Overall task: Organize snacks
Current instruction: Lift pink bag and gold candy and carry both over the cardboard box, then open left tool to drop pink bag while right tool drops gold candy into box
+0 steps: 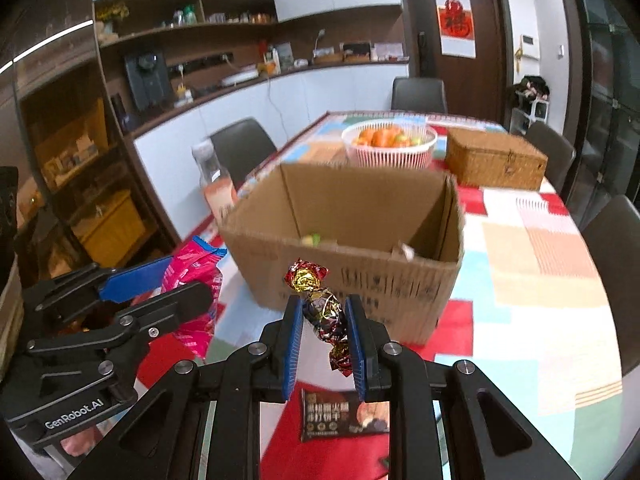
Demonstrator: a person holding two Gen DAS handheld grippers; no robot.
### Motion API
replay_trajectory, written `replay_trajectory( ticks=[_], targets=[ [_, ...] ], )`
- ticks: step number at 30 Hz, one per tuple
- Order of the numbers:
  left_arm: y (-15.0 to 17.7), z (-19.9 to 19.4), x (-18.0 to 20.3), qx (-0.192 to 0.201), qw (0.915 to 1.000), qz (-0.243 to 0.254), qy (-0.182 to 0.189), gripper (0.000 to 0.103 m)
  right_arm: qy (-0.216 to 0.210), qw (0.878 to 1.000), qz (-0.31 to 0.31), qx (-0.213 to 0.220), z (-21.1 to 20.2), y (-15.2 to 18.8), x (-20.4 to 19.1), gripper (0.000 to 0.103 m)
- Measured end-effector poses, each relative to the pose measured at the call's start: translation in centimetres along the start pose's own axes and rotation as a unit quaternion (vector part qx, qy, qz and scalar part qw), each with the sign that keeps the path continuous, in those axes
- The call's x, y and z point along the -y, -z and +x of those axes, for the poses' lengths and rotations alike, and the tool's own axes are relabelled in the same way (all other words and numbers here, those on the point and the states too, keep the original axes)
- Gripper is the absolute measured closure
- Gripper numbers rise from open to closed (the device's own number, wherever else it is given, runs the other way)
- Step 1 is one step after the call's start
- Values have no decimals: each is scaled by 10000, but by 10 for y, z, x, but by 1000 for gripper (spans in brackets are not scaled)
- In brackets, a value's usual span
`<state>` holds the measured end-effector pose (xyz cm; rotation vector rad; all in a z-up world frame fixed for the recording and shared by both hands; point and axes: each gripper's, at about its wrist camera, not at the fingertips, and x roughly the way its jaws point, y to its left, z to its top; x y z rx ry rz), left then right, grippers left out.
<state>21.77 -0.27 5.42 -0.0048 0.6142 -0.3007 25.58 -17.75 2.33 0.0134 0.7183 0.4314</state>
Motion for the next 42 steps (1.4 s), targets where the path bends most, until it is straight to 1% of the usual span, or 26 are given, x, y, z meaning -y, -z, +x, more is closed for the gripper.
replay_trajectory(
  ticks=[6, 10, 16, 24, 32, 39, 41, 42],
  targets=[
    [-20, 1, 3, 199, 9998, 58, 9, 65, 81, 9995, 24, 315, -12, -20, 2, 80],
    [-33, 8, 2, 245, 9997, 74, 17, 65, 130, 9990, 40, 436, -11, -32, 6, 80],
    [-51, 22, 2, 263, 9996, 129, 0, 65, 237, 9984, 109, 503, -3, -49, 16, 80],
    [-66, 45, -2, 183, 9996, 202, -77, 65, 317, 9983, 114, 477, 17, -64, 28, 80],
    [-74, 77, -10, 27, 9997, 205, -124, 65, 295, 9990, 139, 307, 45, -73, 36, 80],
    [-79, 106, -15, -160, 9994, 233, -184, 65, 305, 9994, 128, 134, 69, -75, 43, 80],
    [-78, 113, -15, -241, 9992, 266, -187, 63, 320, 9993, 137, 111, 74, -74, 46, 80],
    [-77, 116, -15, -288, 9990, 281, -189, 60, 421, 9989, 136, 126, 75, -75, 47, 80]
  ],
)
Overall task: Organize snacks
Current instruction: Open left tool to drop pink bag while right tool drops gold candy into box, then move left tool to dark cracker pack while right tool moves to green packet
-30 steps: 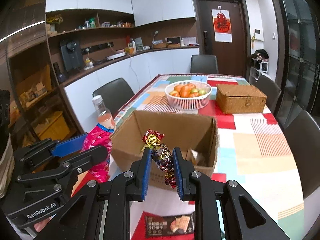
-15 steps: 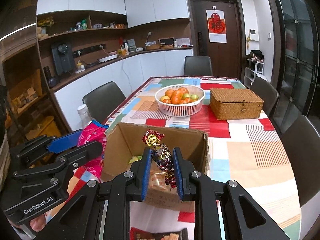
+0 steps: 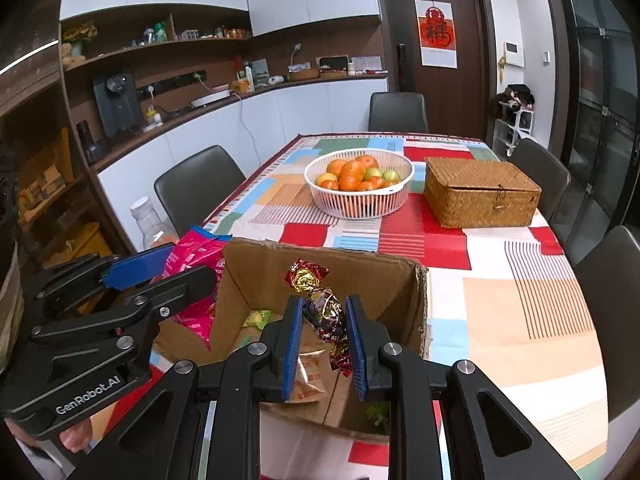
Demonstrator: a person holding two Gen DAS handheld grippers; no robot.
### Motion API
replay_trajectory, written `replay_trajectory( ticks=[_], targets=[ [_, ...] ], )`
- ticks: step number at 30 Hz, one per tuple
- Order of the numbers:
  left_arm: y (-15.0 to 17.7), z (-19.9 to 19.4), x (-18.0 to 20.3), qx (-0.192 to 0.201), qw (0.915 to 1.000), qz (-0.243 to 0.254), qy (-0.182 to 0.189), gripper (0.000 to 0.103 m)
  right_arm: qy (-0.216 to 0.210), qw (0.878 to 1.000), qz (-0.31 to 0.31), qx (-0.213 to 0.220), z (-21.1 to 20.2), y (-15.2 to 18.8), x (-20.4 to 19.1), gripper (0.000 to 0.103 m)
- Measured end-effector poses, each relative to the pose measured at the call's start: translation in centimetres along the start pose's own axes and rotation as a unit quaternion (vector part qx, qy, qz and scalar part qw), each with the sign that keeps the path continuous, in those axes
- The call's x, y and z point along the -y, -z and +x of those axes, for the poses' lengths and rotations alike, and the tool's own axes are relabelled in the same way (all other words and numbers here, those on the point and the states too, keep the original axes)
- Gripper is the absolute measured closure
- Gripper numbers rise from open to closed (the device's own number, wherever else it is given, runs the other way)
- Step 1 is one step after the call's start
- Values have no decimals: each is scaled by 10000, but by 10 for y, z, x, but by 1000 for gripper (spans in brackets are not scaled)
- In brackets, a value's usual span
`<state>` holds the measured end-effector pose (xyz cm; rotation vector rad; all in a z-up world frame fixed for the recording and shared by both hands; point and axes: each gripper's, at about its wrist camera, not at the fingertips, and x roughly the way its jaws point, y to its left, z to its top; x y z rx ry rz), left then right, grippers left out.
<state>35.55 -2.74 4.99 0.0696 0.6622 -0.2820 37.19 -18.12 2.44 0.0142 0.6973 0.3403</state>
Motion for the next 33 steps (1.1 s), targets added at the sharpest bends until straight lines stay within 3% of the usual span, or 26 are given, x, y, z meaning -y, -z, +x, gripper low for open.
replay_trajectory(
  ticks=[2, 3, 4, 17, 24, 27, 33],
  targets=[
    [2, 2, -1, 9, 10000, -37, -49, 51, 214, 9998, -11, 4, 2, 1, 2, 71],
    [4, 1, 0, 32, 9999, -44, -86, 49, 265, 9996, 13, 3, 2, 2, 3, 55],
    [5, 0, 0, 58, 9999, -37, -98, 48, 295, 9995, 42, 39, 1, 4, 5, 51],
    [32, -41, 30, 241, 9993, 256, 134, 44, 95, 9993, 365, 53, -36, 29, 14, 51],
    [45, -57, 45, 253, 9989, 349, 186, 43, 246, 9987, 441, 104, -57, 47, 15, 51],
    [54, -62, 53, 210, 9985, 455, 222, 41, 337, 9983, 461, 81, -66, 59, 16, 46],
    [73, -65, 68, 27, 9975, 615, 359, 41, 412, 9976, 532, -138, -75, 87, 20, 46]
  ],
)
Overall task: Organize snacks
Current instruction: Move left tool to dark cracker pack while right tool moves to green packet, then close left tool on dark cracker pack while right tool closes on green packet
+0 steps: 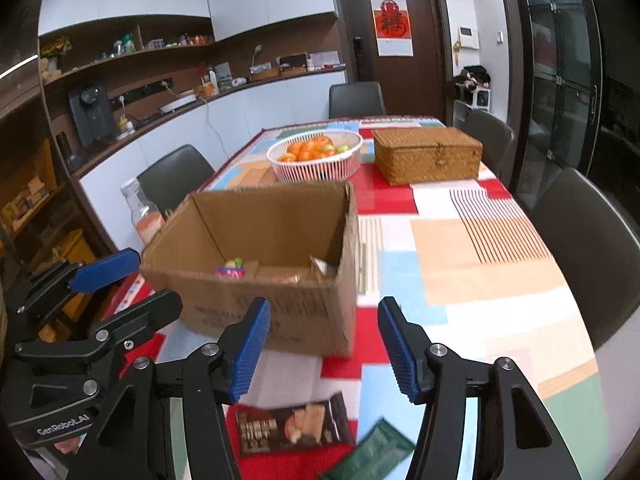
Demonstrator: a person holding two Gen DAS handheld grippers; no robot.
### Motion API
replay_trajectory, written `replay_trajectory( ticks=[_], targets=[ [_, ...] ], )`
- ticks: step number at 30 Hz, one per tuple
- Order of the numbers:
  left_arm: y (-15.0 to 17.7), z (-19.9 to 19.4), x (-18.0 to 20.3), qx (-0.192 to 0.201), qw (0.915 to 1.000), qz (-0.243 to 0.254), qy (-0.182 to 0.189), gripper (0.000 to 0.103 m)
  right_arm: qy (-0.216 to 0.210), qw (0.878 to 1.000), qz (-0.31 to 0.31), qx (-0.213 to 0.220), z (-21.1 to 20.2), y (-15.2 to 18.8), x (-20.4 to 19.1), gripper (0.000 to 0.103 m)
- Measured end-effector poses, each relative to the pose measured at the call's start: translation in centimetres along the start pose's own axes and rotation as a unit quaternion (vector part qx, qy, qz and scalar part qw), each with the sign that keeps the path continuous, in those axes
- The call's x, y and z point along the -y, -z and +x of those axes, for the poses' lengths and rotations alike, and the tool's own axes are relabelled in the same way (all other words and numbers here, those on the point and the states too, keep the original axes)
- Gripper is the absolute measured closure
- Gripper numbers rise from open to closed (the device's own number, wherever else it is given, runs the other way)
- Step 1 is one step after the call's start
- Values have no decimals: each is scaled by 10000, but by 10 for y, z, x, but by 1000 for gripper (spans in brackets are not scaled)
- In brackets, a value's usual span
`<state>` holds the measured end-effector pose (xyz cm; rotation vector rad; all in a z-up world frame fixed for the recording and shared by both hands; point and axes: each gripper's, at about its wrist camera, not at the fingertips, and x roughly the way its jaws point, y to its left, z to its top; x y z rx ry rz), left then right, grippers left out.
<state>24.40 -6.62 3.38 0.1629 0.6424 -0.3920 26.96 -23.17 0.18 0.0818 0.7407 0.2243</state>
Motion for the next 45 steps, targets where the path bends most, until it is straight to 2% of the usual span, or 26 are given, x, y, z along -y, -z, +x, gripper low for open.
replay_trajectory(
  ticks=[19, 29, 35, 45],
  targets=[
    [64, 24, 35, -958, 9940, 301, 437, 40, 280, 9931, 429, -1054, 12, 80, 23, 46],
    [88, 62, 36, -1527, 9858, 375, 589, 40, 487, 9851, 690, -1500, 33, 104, 35, 46],
    [95, 83, 39, -1815, 9800, 432, 691, 37, 332, 9783, 907, -1833, 48, 116, 41, 46],
    [99, 117, 49, -2124, 9724, 643, 724, 32, 329, 9738, 1041, -1993, 60, 121, 47, 46]
  ],
)
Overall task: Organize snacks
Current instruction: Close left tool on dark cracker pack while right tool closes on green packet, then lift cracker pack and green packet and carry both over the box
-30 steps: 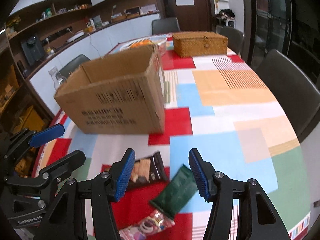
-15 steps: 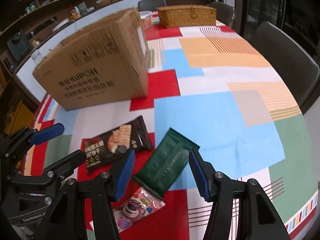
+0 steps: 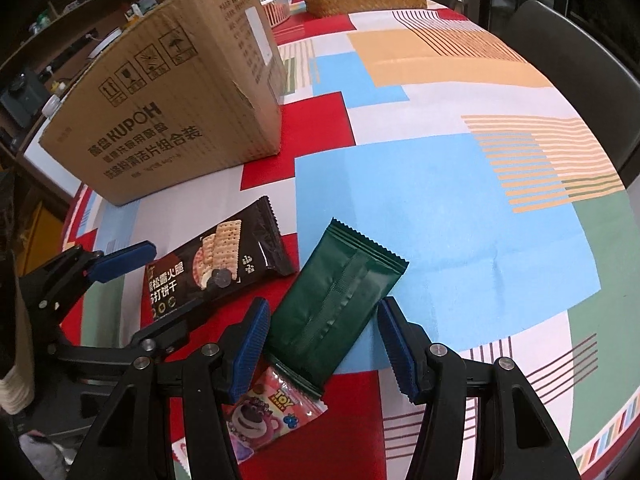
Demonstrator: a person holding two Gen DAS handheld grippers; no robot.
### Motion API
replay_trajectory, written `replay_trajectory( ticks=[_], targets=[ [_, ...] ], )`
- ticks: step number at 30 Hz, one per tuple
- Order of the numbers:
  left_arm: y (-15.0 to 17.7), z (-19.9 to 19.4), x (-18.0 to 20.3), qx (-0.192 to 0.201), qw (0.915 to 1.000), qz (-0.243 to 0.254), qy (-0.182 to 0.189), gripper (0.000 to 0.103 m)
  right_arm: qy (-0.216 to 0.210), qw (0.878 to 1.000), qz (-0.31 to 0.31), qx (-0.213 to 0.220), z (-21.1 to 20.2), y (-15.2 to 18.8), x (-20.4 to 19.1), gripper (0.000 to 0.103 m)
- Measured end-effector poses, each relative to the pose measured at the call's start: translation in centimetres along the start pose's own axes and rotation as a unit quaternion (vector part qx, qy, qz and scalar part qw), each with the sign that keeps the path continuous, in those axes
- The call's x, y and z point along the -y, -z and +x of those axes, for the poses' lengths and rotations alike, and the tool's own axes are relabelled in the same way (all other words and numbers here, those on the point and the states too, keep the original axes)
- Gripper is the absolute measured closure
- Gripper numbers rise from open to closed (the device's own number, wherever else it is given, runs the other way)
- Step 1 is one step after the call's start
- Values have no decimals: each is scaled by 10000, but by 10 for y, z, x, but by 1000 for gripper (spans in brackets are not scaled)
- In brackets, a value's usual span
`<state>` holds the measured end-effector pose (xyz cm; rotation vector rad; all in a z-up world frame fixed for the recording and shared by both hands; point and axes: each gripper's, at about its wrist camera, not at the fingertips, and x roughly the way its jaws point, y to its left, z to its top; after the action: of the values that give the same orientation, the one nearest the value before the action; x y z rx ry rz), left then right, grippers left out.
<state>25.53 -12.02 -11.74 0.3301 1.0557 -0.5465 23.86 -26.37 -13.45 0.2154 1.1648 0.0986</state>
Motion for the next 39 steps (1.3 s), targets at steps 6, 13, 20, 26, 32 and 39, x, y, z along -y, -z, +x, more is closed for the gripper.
replay_trajectory(
  ticks=[6, 13, 20, 26, 32, 39],
  targets=[
    [-8, 11, -3, -31, 9999, -84, 102, 31, 11, 10000, 77, -30, 5, -4, 3, 46],
    [-10, 14, -9, 40, 9998, -176, 77, 50, 83, 9999, 86, -1, 8, -10, 2, 46],
    [-3, 7, -23, 89, 9985, -525, 134, 54, 337, 9992, -183, 60, 13, -11, -10, 46],
    [7, -2, -33, 139, 9955, -935, 103, 54, 598, 9972, -420, 160, 18, -13, -21, 46],
    [18, -17, -37, 253, 9939, -1075, -14, 54, 812, 9939, -647, 358, 21, -11, -28, 53],
    [23, -30, -37, 412, 9912, -1262, -3, 54, 669, 9943, -700, 446, 14, -7, -31, 57]
  ],
)
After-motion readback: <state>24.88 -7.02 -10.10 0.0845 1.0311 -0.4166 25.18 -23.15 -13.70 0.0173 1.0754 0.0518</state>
